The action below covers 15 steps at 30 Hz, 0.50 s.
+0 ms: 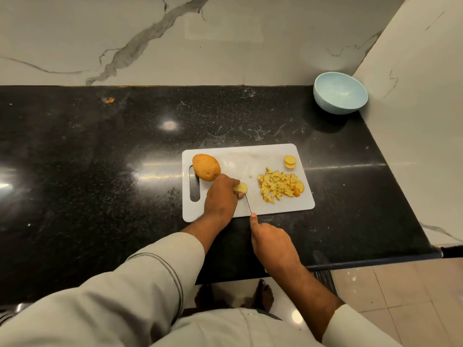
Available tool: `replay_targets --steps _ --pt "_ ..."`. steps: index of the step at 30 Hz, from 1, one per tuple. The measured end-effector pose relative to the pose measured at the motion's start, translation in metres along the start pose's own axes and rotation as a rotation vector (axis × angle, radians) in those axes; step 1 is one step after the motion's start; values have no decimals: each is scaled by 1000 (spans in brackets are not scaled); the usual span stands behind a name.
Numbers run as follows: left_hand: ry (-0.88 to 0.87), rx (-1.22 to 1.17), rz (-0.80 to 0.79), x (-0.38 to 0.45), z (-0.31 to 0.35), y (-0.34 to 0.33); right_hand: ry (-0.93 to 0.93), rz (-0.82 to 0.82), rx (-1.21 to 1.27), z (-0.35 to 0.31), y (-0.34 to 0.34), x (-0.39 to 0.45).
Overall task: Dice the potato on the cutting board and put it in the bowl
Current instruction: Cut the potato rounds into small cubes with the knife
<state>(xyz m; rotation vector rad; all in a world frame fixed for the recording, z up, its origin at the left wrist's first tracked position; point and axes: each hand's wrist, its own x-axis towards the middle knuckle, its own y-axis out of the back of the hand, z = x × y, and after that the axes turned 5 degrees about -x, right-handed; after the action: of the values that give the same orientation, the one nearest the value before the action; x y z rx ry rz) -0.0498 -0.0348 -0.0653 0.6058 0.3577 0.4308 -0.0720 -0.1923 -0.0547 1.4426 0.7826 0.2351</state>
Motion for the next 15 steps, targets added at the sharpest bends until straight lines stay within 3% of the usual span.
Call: replay_targets --steps 6,15 --pt "41 -15 -39 4 0 0 1 155 -25 1 12 10" --pt "82 -21 1 3 6 1 56 101 -45 -1 14 46"
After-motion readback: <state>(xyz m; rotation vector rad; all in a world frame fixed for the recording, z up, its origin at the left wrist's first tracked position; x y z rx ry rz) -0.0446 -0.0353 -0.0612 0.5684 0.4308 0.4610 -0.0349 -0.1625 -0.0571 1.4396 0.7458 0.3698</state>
